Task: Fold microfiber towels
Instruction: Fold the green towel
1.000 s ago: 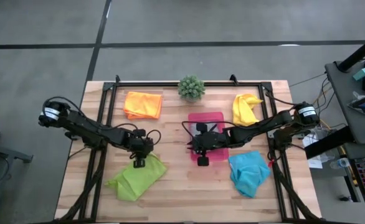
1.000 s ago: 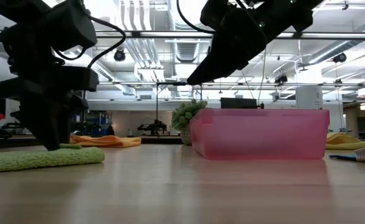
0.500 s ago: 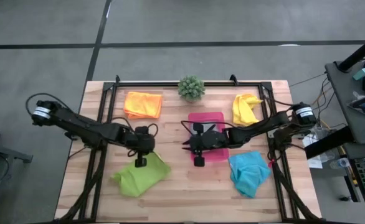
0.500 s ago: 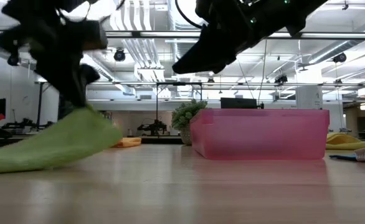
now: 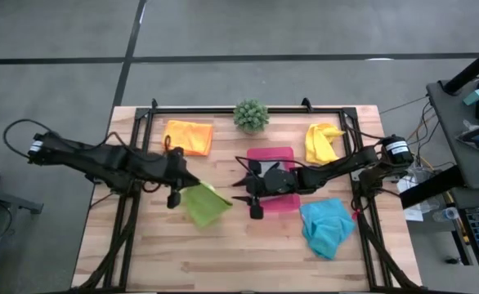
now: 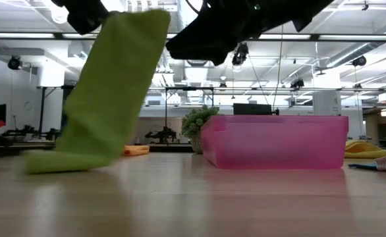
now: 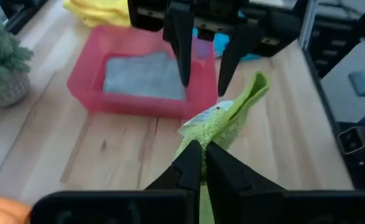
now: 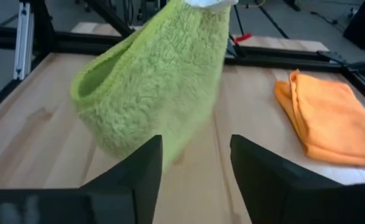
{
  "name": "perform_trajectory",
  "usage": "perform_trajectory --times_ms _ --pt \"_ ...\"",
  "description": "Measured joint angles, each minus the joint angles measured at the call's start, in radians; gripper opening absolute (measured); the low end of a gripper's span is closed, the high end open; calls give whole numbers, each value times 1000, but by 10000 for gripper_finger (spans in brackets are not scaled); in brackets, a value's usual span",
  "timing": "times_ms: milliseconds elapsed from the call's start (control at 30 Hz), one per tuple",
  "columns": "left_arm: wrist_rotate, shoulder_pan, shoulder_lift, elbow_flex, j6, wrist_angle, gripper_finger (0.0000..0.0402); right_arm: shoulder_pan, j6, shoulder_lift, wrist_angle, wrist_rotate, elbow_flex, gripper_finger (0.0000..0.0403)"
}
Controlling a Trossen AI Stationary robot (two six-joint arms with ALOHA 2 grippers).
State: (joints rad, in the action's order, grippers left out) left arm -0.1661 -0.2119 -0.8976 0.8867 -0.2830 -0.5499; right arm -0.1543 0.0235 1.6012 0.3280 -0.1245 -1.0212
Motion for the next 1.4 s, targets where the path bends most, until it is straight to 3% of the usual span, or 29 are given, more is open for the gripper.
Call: perform_trajectory --times_ms 167,333,667,967,1400 --pt "1 -1 13 -34 -50 26 0 0 1 2 0 -7 -24 195" --pt "82 -2 -65 -94 -105 22 0 1 5 2 -1 -7 -33 195" --pt "73 -1 -142 -102 -99 126 0 2 -13 21 40 -7 -36 194" --pt "20 0 -160 -102 -102 161 0 6 -13 115 236 -7 -39 194" --pt "-29 2 -189 -103 -93 199 0 35 -6 168 154 -7 -144 194"
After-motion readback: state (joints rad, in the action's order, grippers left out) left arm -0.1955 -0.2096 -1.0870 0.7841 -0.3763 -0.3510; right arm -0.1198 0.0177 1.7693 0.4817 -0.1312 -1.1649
